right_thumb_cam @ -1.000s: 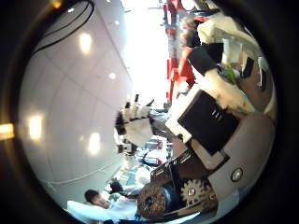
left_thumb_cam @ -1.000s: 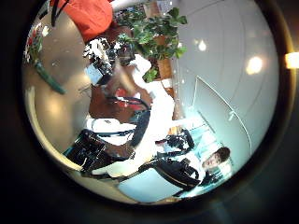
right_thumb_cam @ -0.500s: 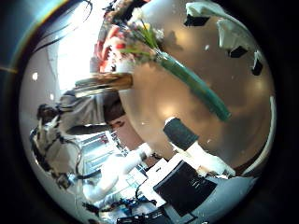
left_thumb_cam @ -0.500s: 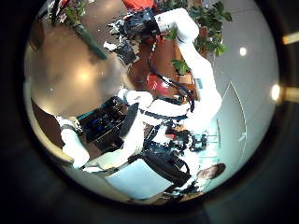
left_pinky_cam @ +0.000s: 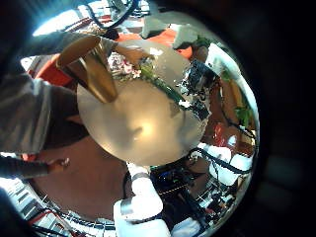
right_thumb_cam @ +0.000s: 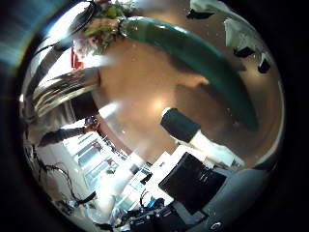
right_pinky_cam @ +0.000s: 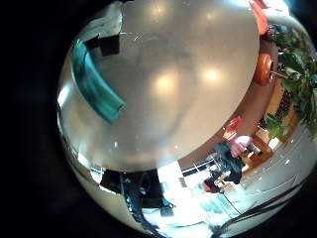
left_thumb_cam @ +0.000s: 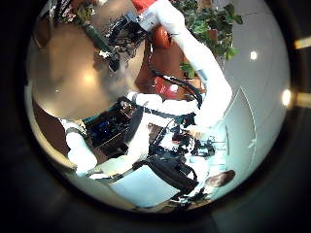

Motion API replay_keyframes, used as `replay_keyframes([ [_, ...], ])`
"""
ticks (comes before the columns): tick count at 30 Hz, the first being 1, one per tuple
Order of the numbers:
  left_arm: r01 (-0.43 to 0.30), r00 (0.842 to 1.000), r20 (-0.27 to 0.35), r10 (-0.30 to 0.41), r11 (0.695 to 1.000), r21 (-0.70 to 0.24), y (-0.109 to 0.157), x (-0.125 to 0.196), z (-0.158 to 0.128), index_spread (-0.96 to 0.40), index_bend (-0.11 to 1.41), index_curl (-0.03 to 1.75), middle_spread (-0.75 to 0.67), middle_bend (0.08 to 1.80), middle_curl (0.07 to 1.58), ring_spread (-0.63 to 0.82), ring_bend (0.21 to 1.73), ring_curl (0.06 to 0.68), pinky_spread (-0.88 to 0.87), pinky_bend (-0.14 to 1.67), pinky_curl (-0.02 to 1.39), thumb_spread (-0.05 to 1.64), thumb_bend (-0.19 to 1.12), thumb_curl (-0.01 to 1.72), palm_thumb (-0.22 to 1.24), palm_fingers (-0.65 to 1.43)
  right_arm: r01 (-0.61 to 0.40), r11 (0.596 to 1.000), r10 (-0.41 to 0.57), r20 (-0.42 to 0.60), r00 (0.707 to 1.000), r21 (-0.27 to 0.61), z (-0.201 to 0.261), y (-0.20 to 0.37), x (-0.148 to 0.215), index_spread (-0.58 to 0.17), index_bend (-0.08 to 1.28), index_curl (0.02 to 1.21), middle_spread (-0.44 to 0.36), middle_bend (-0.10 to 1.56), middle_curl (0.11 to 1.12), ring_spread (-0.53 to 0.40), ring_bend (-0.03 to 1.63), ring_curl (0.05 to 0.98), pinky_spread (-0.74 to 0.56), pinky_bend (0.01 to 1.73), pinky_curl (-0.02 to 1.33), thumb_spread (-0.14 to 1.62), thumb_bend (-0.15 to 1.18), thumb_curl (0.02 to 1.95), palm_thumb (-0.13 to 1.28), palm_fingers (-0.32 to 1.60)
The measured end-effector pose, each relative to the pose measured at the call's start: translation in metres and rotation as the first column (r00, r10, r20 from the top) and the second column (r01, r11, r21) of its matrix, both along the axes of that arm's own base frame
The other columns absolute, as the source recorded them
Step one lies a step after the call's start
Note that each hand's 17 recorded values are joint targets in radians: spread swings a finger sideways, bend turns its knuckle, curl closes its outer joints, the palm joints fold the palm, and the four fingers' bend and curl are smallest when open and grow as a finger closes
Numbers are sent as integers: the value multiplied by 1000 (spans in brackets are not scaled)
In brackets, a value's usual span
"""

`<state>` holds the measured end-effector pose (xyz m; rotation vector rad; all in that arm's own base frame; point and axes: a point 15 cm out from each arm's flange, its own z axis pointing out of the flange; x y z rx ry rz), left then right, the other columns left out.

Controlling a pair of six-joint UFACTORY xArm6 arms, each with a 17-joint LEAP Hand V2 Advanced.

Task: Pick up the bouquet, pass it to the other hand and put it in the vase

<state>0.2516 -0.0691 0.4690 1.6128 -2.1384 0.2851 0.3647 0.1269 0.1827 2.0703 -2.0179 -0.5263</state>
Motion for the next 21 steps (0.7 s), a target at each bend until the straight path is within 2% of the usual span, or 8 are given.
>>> replay_keyframes([
  [7,-12,1000,-2,12,1000,-3,6,3,-2,199,180,356,453,194,337,587,539,189,501,188,294,1070,-24,330,336,137,-22,999,21,-13,1000,-46,-11,0,4,-335,352,675,-150,882,683,-215,1240,555,-436,929,659,1048,-19,465,555,719],
  [14,-15,1000,-6,15,1000,-5,7,4,-3,199,180,357,453,195,337,583,534,190,501,188,295,1070,-24,329,336,136,-10,998,11,8,1000,-59,-7,-7,15,-383,328,713,-181,870,707,-218,1232,555,-492,954,659,1044,-25,458,569,748],
  [21,-12,1000,-14,12,1000,-7,5,4,-4,199,180,357,453,194,337,583,533,191,501,188,295,1067,-24,334,342,137,2,999,2,112,994,-36,3,0,45,-419,286,749,-200,829,727,-218,1220,549,-528,962,641,1043,-26,449,569,774],
])
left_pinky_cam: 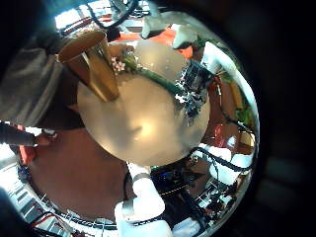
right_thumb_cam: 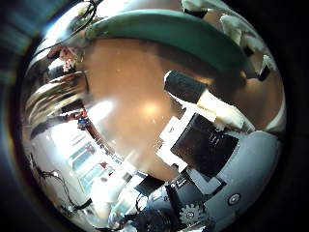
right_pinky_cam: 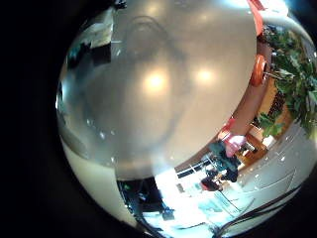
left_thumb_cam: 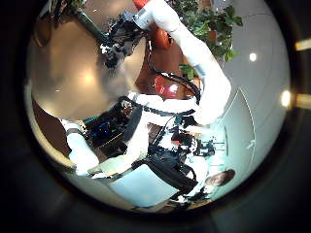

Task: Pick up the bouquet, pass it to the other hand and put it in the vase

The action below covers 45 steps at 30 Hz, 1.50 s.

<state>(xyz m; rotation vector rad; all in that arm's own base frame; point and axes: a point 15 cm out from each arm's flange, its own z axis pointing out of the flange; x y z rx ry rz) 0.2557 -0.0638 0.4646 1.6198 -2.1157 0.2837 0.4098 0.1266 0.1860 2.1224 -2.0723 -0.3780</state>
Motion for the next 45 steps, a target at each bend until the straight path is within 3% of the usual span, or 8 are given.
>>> replay_keyframes([
  [6,2,1000,-3,-2,1000,-1,0,-1,-1,199,180,357,453,194,337,583,532,192,501,188,295,1067,-24,335,342,137,-17,1000,17,39,999,15,16,14,12,-421,246,773,-205,809,743,-219,1207,546,-533,957,632,1044,-27,444,563,762],
  [12,-3,1000,2,3,1000,2,3,-1,1,199,180,357,453,194,337,583,531,193,501,188,295,1067,-24,336,342,137,-43,999,43,15,999,7,14,27,20,-422,211,793,-198,786,759,-221,1197,544,-535,947,619,1046,-26,442,557,766],
  [19,-11,1000,4,11,1000,3,6,-2,2,199,180,357,453,194,337,583,530,194,501,188,295,1067,-24,336,342,137,-6,1000,6,8,1000,3,25,2,27,-418,183,809,-196,754,777,-221,1186,544,-532,945,609,1050,-26,439,553,729],
  [24,-8,1000,3,8,1000,-5,7,2,0,199,180,357,453,194,337,583,530,195,501,188,295,1067,-24,336,342,137,38,999,-38,-6,999,0,30,-22,19,-413,178,810,-196,746,789,-219,1188,544,-526,944,605,1050,-30,434,538,711],
  [33,-8,1000,-4,8,1000,-7,7,4,-2,199,180,358,453,195,337,583,530,196,502,187,291,1067,-24,337,342,136,43,999,-44,-79,996,-15,7,-30,-10,-404,175,802,-197,731,806,-215,1196,544,-514,954,595,1054,-27,428,522,705],
  [45,-8,1000,-2,8,1000,-5,6,2,0,200,181,359,453,194,337,583,529,197,502,188,289,1067,-24,337,342,136,45,999,-47,-117,992,-24,-11,-32,-20,-408,185,799,-198,711,820,-220,1183,538,-524,976,577,1061,-23,423,528,735],
])
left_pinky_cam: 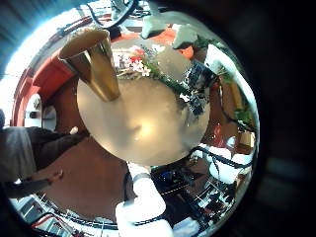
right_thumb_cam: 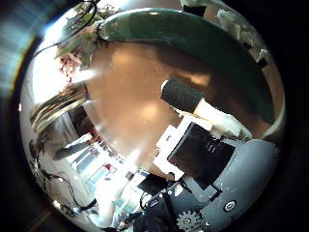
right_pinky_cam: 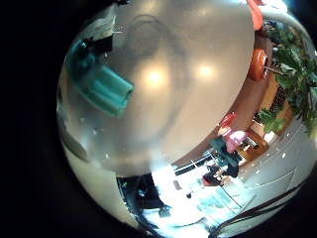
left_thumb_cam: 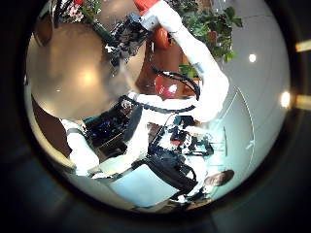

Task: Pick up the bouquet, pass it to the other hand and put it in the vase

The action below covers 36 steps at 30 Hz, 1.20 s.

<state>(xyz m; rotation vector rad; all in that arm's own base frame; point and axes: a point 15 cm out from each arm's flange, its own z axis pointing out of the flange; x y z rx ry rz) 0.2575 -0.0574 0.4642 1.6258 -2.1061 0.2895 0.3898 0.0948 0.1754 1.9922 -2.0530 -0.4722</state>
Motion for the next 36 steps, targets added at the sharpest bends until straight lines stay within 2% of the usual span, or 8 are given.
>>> replay_keyframes([
  [6,-4,1000,1,4,1000,3,-1,-1,2,201,182,363,453,194,337,583,527,197,502,187,287,1067,-24,337,342,137,0,1000,0,-3,1000,-2,-1,-1,0,-422,181,799,-211,705,825,-226,1176,532,-542,1004,566,1060,-20,427,553,808],
  [11,0,1000,1,0,1000,4,-2,-2,2,201,183,365,453,193,336,583,526,197,502,187,287,1067,-24,337,342,138,-3,1000,3,-23,1000,-7,-10,-1,-2,-464,205,823,-232,727,833,-238,1150,518,-548,1019,552,1049,-10,445,632,1003],
  [13,0,1000,2,0,1000,5,-3,-2,3,201,183,365,453,193,336,583,526,197,502,187,286,1067,-24,337,342,139,-12,1000,11,-31,999,-22,-14,-4,-2,-488,261,854,-237,743,839,-245,1134,519,-531,1019,557,1037,-4,456,681,1118],
  [15,0,1000,4,0,1000,6,-3,-2,4,201,183,366,453,193,335,583,525,197,502,187,286,1067,-24,337,342,139,-21,999,19,-35,999,-43,-17,-7,-2,-514,395,920,-251,797,867,-249,1160,541,-485,1059,584,1025,4,473,751,1241],
  [18,-1,1000,6,1,1000,6,-3,-2,4,201,182,366,453,193,335,584,525,197,502,187,286,1067,-24,337,342,139,-25,998,24,-21,1000,-52,-18,-8,2,-530,501,988,-264,860,907,-251,1206,566,-437,1134,615,1007,15,492,833,1231],
  [23,-2,1000,4,2,1000,5,-3,0,4,201,182,366,453,194,335,584,525,198,502,187,285,1067,-24,337,342,139,-11,999,15,123,992,-32,-3,-5,32,-525,742,1095,-266,1015,986,-251,1276,627,-344,1251,686,972,49,551,994,1215],
  [26,-3,1000,3,3,1000,5,-3,1,4,201,182,366,453,194,334,584,524,198,502,187,285,1067,-24,337,342,139,7,1000,-3,254,967,-12,22,-10,51,-498,845,1125,-253,1102,1006,-246,1311,663,-298,1295,724,956,88,608,1097,1188],
  [36,-5,1000,-1,5,1000,-7,-5,5,4,201,183,369,453,193,334,584,523,198,501,187,284,1067,-24,337,342,140,51,997,-68,402,913,54,94,-60,52,-416,975,1123,-202,1225,990,-232,1365,727,-223,1320,791,923,98,733,1171,1152],
])
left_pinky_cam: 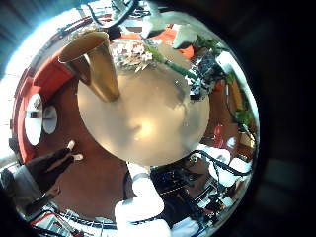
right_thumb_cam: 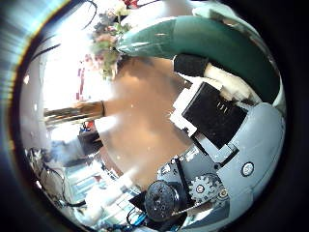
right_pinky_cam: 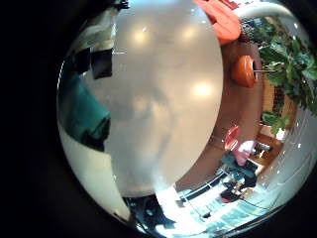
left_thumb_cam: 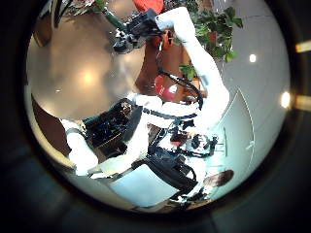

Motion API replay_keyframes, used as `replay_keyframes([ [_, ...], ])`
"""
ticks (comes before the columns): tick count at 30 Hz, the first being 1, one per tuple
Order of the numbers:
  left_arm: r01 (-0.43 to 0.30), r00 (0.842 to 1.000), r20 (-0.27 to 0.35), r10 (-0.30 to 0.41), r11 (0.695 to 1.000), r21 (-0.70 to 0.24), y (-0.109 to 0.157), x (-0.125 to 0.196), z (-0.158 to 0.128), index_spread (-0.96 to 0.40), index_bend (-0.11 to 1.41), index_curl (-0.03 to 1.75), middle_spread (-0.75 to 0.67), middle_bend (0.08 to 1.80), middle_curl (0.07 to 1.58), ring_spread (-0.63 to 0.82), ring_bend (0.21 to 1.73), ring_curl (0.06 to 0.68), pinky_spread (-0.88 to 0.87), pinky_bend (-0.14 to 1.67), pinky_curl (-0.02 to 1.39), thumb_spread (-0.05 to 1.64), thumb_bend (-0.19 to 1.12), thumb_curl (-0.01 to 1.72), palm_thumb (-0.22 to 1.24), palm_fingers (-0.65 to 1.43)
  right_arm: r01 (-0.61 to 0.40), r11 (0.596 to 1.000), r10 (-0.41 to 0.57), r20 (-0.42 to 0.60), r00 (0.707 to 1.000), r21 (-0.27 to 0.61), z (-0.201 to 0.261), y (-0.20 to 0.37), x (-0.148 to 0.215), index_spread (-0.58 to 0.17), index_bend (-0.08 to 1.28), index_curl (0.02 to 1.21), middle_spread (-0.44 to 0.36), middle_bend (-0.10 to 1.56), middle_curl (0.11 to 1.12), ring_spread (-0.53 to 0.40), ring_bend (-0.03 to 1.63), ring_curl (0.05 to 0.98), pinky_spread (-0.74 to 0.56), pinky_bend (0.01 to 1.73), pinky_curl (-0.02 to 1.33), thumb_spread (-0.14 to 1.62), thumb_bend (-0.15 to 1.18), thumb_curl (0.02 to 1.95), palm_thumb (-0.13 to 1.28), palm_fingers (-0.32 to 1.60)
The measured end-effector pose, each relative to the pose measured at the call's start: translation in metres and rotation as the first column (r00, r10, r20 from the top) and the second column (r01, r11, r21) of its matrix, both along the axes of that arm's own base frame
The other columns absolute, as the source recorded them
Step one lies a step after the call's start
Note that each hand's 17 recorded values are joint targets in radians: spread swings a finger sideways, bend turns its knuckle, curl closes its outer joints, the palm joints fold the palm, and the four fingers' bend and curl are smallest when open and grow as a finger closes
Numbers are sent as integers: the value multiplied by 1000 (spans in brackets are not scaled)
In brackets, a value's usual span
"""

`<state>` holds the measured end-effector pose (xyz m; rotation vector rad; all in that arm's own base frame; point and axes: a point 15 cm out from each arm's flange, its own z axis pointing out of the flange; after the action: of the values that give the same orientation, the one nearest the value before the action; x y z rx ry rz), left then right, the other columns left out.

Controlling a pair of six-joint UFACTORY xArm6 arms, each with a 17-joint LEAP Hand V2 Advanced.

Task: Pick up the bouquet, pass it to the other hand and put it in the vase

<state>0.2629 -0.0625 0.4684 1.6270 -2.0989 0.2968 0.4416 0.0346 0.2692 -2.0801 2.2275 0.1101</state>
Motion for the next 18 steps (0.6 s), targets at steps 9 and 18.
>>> replay_keyframes([
  [9,-6,1000,3,6,1000,-12,-1,5,1,200,183,371,448,194,333,586,521,196,501,188,284,1067,-24,337,342,146,19,953,-52,101,994,304,67,-3,-9,-352,1031,1089,-169,1280,946,-218,1388,752,-199,1295,832,904,86,835,1185,1141],
  [18,-7,999,-46,5,998,-57,-9,12,-8,194,180,369,433,196,338,570,529,196,503,188,284,1082,-24,332,340,165,-26,751,-153,212,965,660,164,-13,-18,-310,1071,1054,-153,1304,910,-210,1403,760,-189,1269,869,891,72,923,1178,1141],
])
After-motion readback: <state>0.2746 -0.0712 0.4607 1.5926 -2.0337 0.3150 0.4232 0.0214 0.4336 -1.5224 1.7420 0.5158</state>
